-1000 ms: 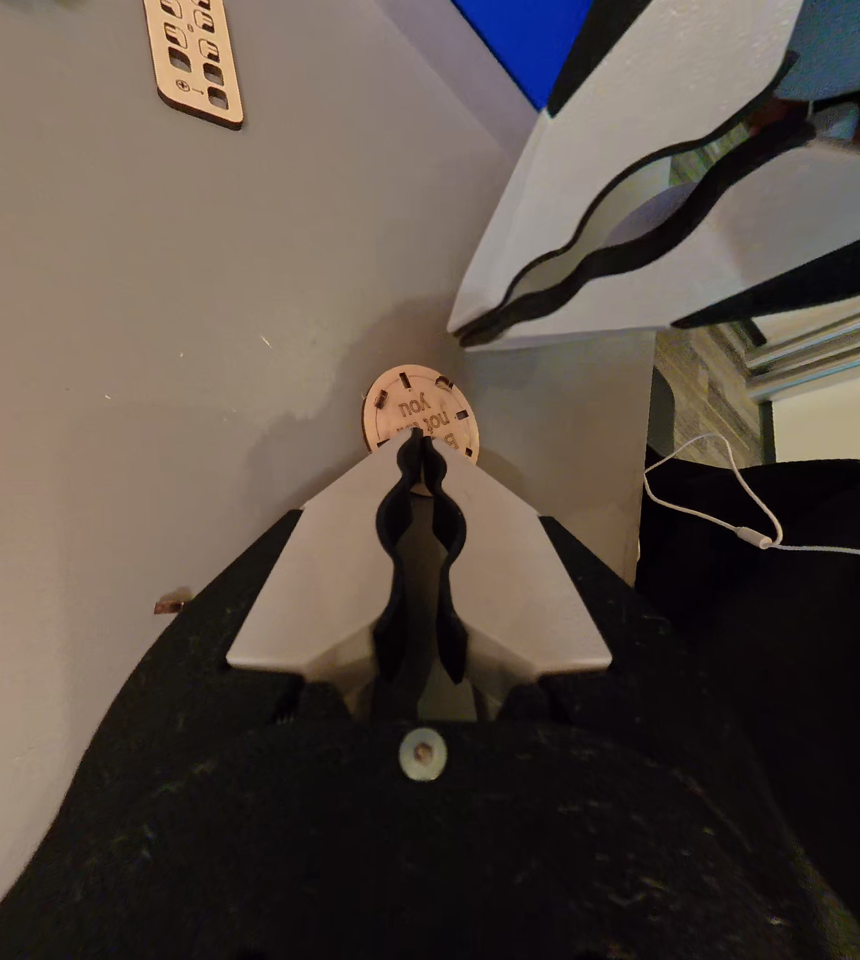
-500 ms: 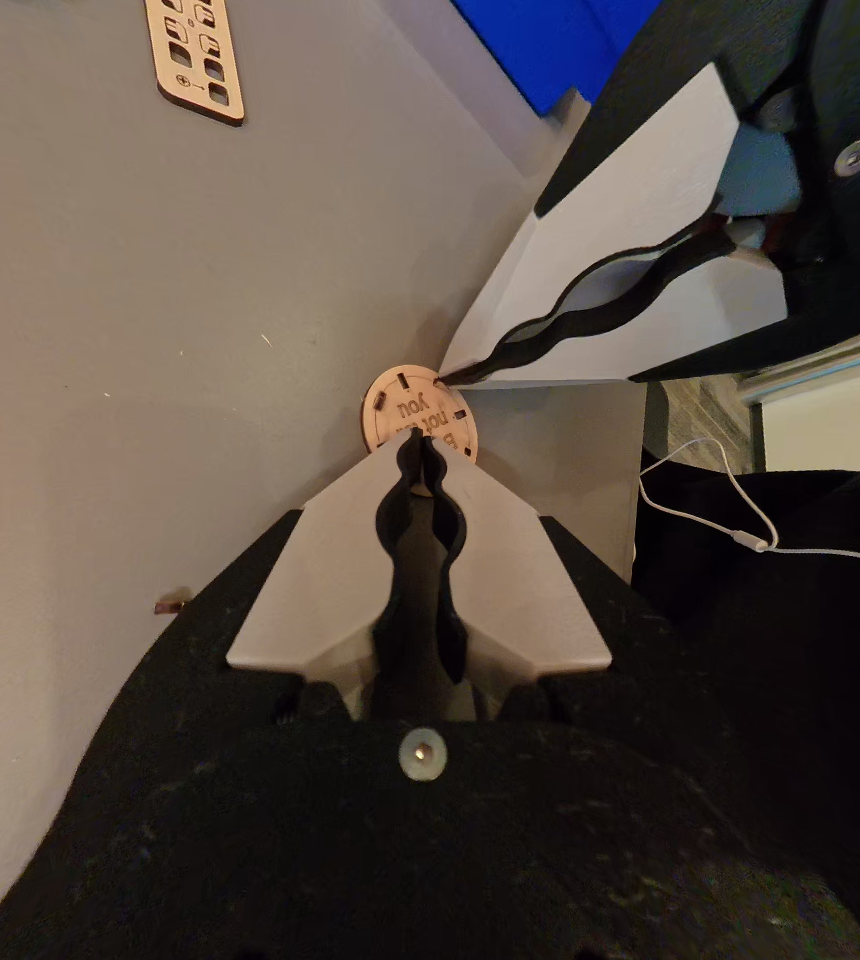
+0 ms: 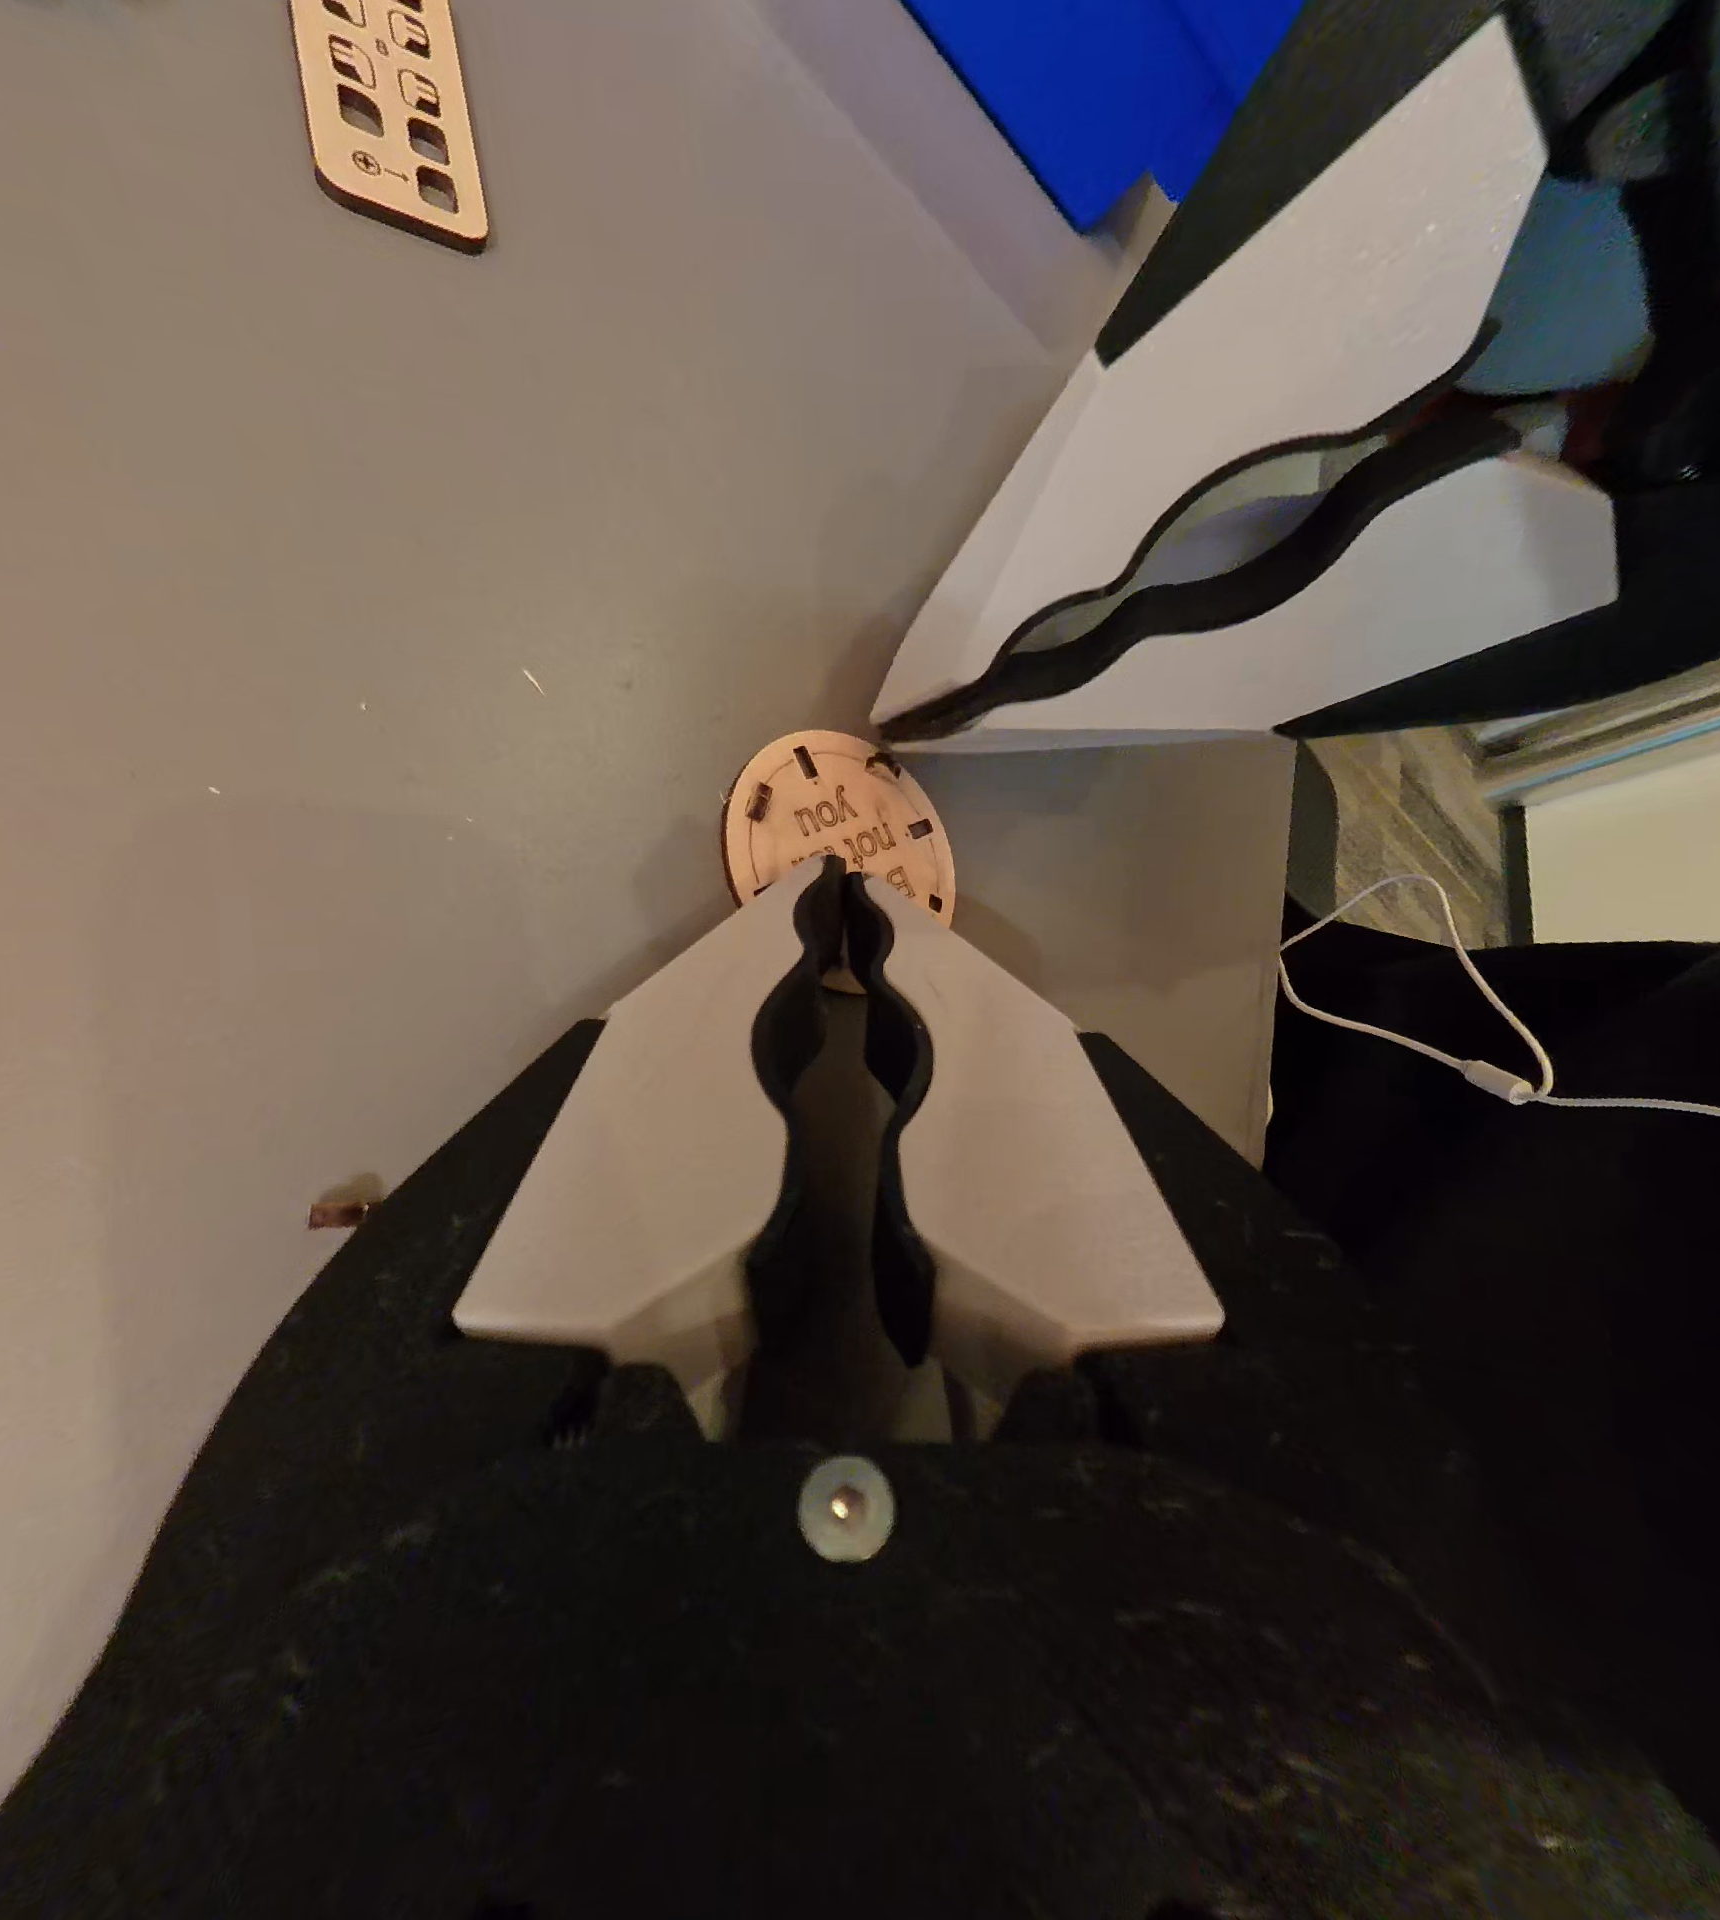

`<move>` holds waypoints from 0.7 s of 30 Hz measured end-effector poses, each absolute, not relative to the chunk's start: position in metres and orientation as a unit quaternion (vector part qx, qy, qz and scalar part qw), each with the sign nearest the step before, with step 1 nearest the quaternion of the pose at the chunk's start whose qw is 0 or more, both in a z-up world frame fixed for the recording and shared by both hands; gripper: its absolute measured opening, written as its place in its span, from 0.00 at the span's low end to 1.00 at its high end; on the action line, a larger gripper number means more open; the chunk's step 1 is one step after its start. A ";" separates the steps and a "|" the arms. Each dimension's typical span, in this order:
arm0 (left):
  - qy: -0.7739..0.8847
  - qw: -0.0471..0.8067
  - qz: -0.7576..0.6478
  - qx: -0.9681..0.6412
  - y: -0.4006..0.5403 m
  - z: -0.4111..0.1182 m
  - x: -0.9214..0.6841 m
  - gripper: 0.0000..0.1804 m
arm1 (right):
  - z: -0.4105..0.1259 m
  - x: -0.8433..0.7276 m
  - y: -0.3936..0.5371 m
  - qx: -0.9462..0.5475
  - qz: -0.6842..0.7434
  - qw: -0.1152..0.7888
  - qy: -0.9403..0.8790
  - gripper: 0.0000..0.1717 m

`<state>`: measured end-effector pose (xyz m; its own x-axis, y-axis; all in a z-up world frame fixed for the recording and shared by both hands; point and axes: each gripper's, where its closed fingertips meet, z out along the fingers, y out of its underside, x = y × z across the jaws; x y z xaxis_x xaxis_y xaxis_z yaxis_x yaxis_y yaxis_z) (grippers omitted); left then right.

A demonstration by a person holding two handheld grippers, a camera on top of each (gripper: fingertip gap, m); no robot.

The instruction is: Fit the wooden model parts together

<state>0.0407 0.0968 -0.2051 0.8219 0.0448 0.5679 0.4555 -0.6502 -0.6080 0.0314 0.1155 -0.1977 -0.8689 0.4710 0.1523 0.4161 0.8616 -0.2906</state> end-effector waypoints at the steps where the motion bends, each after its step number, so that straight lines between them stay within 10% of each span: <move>1: -0.144 0.393 -0.261 -0.870 0.097 -0.205 0.041 0.00 | -0.196 0.031 0.115 -0.233 0.130 0.110 -0.957 0.00; 21: -0.142 0.393 -0.258 -0.871 0.097 -0.205 0.041 0.00 | -0.041 -0.046 0.110 -0.391 0.680 0.427 -0.451 0.00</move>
<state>0.0409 0.0967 -0.2052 0.8264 0.0447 0.5613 0.4502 -0.6512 -0.6109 -0.0464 0.1099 -0.0413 -0.3303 0.9325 -0.1463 -0.2284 -0.2294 -0.9462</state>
